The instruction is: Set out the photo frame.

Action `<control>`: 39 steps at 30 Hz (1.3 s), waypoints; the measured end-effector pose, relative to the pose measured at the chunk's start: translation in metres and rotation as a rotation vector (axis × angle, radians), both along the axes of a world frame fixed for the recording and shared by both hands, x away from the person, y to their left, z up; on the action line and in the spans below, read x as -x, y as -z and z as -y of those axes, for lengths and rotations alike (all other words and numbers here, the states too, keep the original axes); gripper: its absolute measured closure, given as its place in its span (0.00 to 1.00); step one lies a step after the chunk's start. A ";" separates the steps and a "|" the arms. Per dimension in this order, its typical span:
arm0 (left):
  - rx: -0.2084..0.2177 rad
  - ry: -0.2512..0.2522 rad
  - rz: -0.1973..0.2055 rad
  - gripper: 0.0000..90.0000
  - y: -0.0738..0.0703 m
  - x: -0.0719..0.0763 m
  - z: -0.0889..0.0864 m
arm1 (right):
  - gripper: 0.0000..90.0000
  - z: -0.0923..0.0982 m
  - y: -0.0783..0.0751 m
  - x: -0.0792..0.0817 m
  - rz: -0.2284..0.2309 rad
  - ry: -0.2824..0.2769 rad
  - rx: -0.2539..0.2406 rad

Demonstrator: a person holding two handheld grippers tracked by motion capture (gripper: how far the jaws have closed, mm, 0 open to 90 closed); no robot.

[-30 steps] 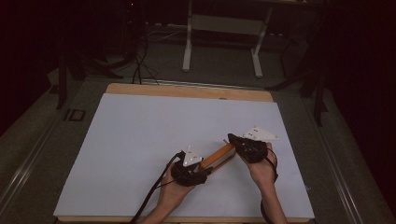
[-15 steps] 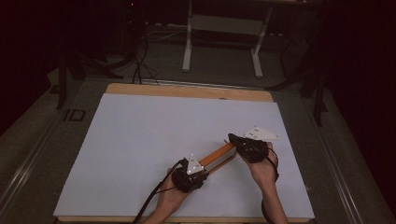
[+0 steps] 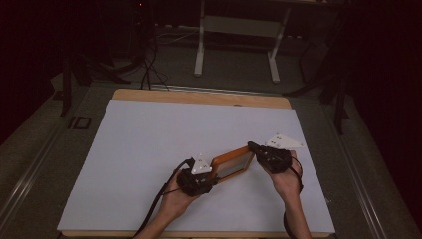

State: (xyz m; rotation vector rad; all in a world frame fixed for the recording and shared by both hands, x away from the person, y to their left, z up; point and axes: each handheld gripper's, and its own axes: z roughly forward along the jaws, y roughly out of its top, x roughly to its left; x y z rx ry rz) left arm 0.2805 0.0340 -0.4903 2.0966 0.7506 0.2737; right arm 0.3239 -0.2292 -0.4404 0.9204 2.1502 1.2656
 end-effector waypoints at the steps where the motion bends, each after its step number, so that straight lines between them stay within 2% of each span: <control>1: 0.000 0.009 0.002 0.77 -0.004 -0.001 -0.002 | 0.95 0.000 -0.001 0.000 0.001 -0.004 0.000; 3: 0.000 0.022 0.012 0.77 -0.013 -0.001 -0.005 | 0.92 0.000 -0.002 0.001 0.006 -0.007 0.010; 6: -0.025 0.053 0.060 0.77 -0.034 0.001 -0.009 | 0.89 0.001 -0.005 0.003 0.012 -0.028 0.015; 8: -0.036 0.081 0.079 0.77 -0.046 0.000 -0.012 | 0.86 0.002 -0.007 0.004 0.009 -0.051 -0.003; 12: -0.027 0.123 0.080 0.77 -0.063 -0.003 -0.017 | 0.75 0.001 -0.009 0.006 0.005 -0.116 -0.012; 14: -0.019 0.138 0.080 0.77 -0.068 -0.006 -0.020 | 0.72 0.001 -0.009 0.006 0.004 -0.129 -0.012; 15: -0.018 0.145 0.079 0.77 -0.070 -0.007 -0.021 | 0.67 -0.001 -0.009 0.007 -0.003 -0.162 -0.020; 19: -0.009 0.167 0.073 0.77 -0.075 -0.014 -0.027 | 0.58 -0.001 -0.010 0.008 -0.006 -0.239 -0.047; 22: -0.002 0.182 0.072 0.77 -0.077 -0.019 -0.029 | 0.53 -0.001 -0.011 0.009 -0.003 -0.269 -0.062; 25: 0.014 0.201 0.073 0.77 -0.076 -0.022 -0.030 | 0.45 -0.003 -0.010 0.009 -0.014 -0.325 -0.088; 29: 0.014 0.241 0.085 0.76 -0.076 -0.025 -0.027 | 0.34 -0.010 -0.006 0.007 -0.025 -0.367 -0.078; 30: 0.014 0.241 0.085 0.76 -0.076 -0.025 -0.027 | 0.34 -0.010 -0.006 0.007 -0.025 -0.367 -0.078; 32: 0.003 0.277 0.097 0.76 -0.077 -0.026 -0.024 | 0.28 -0.015 -0.001 0.003 -0.039 -0.393 -0.087; 35: -0.001 0.296 0.105 0.76 -0.078 -0.028 -0.021 | 0.26 -0.020 0.004 0.001 -0.054 -0.417 -0.084; 39: 0.017 0.307 0.098 0.76 -0.077 -0.034 -0.022 | 0.26 -0.026 0.008 0.000 -0.066 -0.443 -0.063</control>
